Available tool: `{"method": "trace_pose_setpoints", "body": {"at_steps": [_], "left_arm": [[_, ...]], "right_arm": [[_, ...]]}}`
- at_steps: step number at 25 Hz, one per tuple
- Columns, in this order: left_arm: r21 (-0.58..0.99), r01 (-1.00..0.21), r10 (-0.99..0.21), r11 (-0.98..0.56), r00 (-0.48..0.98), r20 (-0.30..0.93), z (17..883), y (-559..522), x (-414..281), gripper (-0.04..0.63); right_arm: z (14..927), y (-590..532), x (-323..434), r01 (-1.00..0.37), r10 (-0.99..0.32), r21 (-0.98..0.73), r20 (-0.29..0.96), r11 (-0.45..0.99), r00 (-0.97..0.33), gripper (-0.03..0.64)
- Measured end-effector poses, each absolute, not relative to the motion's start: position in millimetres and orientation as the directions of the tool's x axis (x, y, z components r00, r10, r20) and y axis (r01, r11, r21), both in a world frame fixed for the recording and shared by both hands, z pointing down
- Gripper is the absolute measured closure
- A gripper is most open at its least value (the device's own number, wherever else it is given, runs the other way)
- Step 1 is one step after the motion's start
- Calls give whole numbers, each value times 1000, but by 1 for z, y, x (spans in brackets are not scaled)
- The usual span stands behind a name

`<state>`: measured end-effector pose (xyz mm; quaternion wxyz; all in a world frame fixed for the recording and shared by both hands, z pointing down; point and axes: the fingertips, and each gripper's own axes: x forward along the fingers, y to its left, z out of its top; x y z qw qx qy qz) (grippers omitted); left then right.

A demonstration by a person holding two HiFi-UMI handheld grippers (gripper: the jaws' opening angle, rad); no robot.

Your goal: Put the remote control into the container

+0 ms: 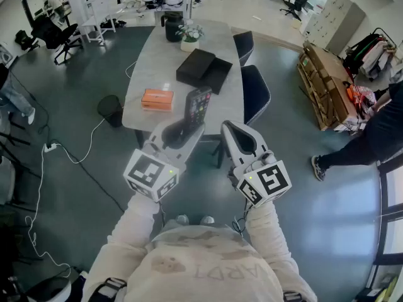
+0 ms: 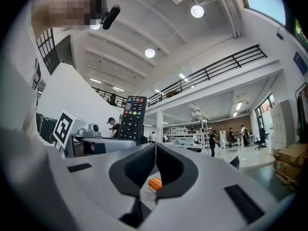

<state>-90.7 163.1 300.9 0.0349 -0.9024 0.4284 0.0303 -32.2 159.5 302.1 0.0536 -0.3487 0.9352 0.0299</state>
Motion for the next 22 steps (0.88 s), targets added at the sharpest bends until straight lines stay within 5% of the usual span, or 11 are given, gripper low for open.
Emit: {"method": "trace_pose_setpoints", "body": {"at_steps": [22], "left_arm": [[1, -775, -774, -632, 632, -35, 310, 138, -63, 486]], "right_arm": [[289, 160, 0, -611, -601, 8, -176, 791, -780, 599]]}}
